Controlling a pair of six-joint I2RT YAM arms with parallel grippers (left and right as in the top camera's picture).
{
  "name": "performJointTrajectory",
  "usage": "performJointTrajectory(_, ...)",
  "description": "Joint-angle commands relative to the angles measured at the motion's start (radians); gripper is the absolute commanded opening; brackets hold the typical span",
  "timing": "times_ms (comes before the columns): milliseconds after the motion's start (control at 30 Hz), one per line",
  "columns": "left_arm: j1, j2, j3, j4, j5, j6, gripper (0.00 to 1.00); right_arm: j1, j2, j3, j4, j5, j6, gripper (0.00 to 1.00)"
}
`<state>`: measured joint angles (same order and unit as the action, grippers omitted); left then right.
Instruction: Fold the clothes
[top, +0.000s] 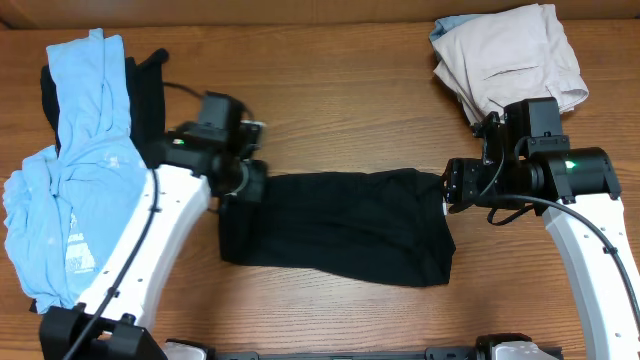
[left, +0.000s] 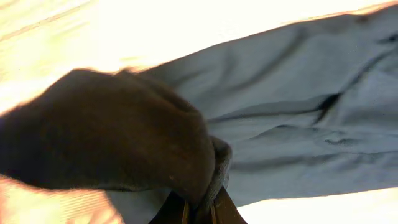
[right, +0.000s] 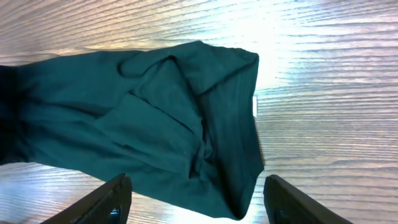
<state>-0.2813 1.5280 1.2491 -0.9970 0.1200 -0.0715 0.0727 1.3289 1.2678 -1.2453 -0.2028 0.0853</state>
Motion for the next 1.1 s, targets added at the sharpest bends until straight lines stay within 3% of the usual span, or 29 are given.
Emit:
performJointTrajectory(0, -0.078, 0.044, 0.016, 0.031, 0.017, -0.029, 0.04, 0.006, 0.003, 0.001, 0.006, -0.001, 0.0, 0.72)
performJointTrajectory(267, -0.208, 0.192, 0.016, 0.118, 0.168, -0.042, 0.05, 0.006, 0.009, 0.001, 0.014, -0.001, 0.0, 0.72)
performJointTrajectory(333, -0.232, 0.214, 0.016, 0.141, 0.189, -0.042, 0.22, 0.006, 0.009, 0.001, 0.016, -0.001, 0.0, 0.72)
performJointTrajectory(533, -0.264, 0.222, 0.036, 0.166, 0.239, -0.04, 0.45, 0.006, 0.009, 0.001, 0.029, 0.0, 0.004, 0.73)
performJointTrajectory(767, -0.26, 0.222, 0.2, -0.019, 0.237, 0.032, 0.58, 0.006, 0.041, -0.001, 0.025, 0.001, 0.046, 0.76)
performJointTrajectory(1067, -0.204, 0.222, 0.479, -0.215, 0.171, 0.054, 0.78, 0.006, 0.232, -0.05, 0.032, -0.002, 0.046, 0.85)
